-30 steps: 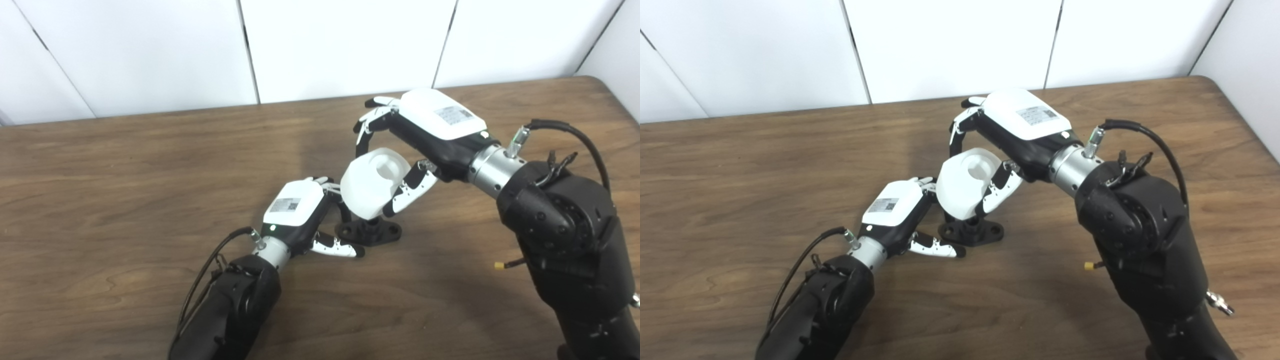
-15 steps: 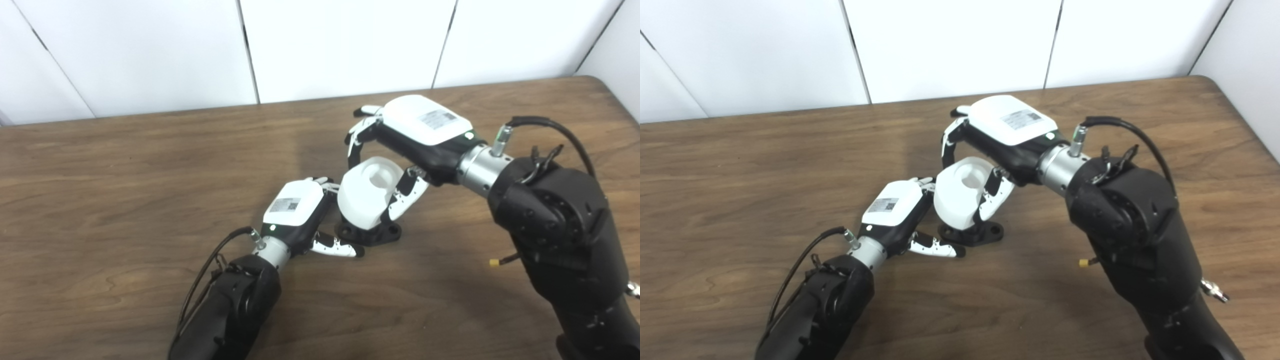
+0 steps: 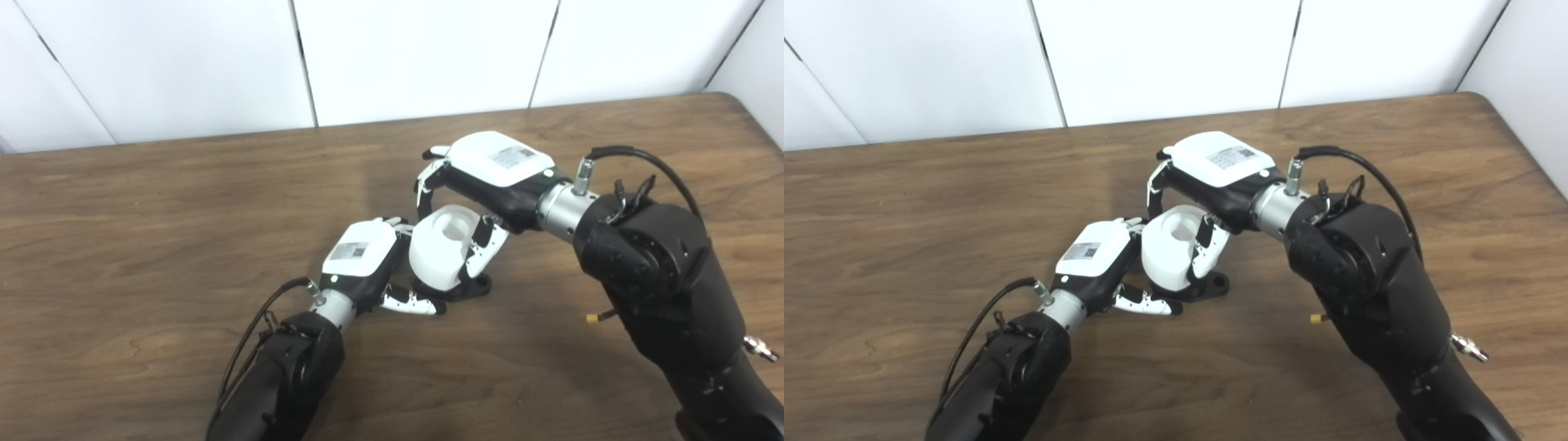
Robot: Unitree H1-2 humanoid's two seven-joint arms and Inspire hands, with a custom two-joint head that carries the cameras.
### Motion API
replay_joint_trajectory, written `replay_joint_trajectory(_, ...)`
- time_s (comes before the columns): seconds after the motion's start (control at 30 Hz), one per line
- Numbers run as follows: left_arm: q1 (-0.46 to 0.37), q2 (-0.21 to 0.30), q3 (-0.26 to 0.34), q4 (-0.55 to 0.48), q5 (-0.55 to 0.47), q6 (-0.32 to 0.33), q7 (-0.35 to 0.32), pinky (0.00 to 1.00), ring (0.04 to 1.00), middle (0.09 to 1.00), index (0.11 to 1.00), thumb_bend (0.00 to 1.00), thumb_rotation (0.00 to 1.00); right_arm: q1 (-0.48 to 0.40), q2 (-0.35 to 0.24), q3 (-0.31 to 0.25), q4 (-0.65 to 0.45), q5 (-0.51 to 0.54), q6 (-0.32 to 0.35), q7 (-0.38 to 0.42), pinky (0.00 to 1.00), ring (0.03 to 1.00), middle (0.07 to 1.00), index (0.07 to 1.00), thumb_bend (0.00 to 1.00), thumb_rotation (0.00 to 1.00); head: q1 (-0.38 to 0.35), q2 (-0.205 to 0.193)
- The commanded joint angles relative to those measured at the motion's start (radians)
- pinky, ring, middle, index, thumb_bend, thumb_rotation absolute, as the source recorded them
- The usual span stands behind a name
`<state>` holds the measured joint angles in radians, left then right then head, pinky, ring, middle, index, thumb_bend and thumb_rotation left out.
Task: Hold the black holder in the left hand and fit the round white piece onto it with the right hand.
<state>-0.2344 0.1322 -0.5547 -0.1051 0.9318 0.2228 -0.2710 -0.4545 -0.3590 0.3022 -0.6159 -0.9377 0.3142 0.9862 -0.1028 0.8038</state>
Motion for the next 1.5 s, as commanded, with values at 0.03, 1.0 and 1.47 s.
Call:
replay_joint_trajectory(0.03,0.006,0.01,-0.009,0.003,0.023,0.011,-0.028,0.93,0.907,0.808,0.485,0.52,0.06,-0.032,0.006,-0.006,-0.011,-0.014,-0.023,-0.03,0.82,0.944,0.785,0.483,0.52,0.13,-0.004,0.002)
replay_joint_trajectory(1.0,0.016,0.014,-0.004,0.006,0.014,0.011,-0.029,0.94,0.909,0.808,0.485,0.52,0.06,-0.091,0.0,-0.036,-0.07,-0.028,-0.021,0.028,0.75,0.943,0.786,0.482,0.52,0.13,-0.021,-0.001)
replay_joint_trajectory(1.47,0.015,0.02,-0.004,-0.007,0.015,0.015,-0.045,0.94,0.909,0.81,0.485,0.52,0.06,-0.095,-0.006,-0.04,-0.067,-0.031,-0.018,0.038,0.75,0.935,0.785,0.482,0.52,0.13,-0.027,0.01)
